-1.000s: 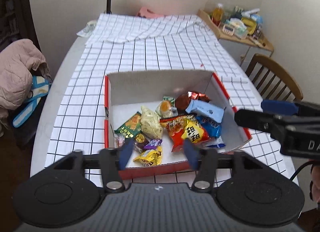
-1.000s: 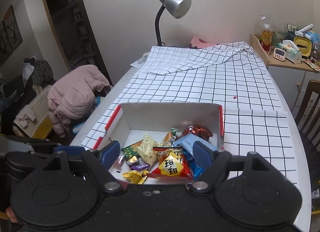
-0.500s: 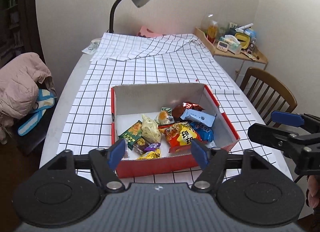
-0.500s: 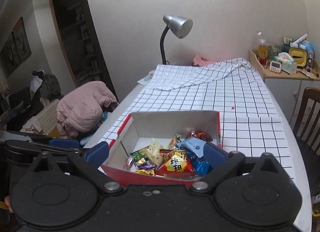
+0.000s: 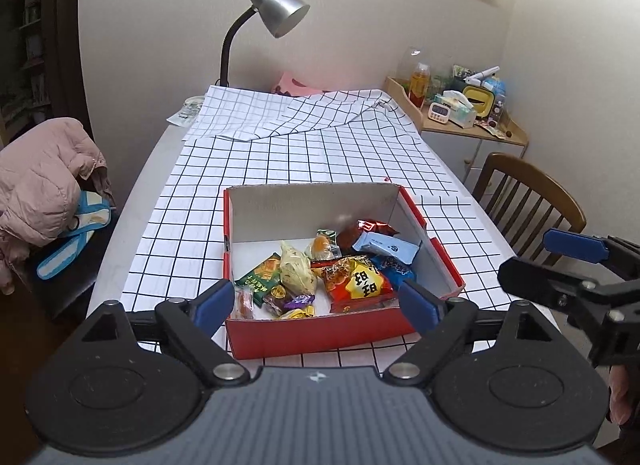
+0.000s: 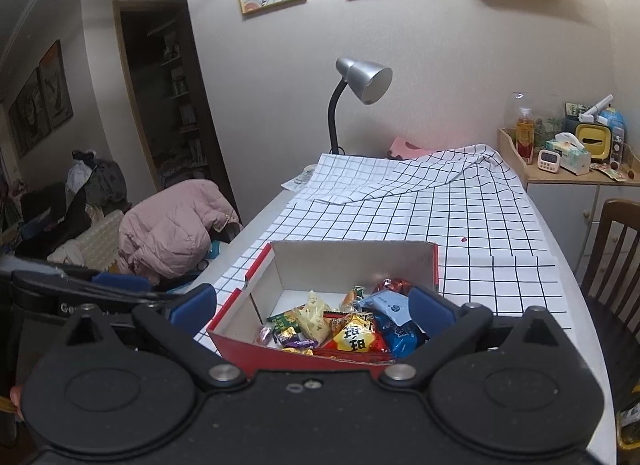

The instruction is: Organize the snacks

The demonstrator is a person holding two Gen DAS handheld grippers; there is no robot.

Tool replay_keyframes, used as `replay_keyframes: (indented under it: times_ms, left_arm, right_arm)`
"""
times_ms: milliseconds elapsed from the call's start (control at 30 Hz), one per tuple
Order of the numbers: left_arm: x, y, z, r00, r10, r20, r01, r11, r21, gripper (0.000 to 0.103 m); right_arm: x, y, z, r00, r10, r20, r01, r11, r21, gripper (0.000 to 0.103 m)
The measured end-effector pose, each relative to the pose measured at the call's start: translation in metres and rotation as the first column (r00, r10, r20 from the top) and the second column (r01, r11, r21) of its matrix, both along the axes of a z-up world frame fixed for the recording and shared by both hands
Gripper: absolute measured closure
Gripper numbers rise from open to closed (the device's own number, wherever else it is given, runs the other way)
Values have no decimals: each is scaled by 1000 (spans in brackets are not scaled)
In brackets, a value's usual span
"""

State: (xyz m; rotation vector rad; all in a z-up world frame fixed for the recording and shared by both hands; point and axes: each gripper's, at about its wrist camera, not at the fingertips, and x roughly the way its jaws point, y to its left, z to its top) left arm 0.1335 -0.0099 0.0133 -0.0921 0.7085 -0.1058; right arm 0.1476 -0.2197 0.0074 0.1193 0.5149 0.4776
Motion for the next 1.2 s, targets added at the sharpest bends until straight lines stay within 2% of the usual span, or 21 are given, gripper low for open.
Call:
replay_keyframes:
  times_ms: [567,1200]
  left_arm:
    - [-13,-10,10,999,22,36,-23,999,28,13]
    - [-17,-7,9,999,34,8,-34,999,0,13]
  right_arm:
    - [-7,-11,0,1000,-20,-12,20,999,41,1]
    - [-12,-9,0,1000,-22,-18,23,999,49,1]
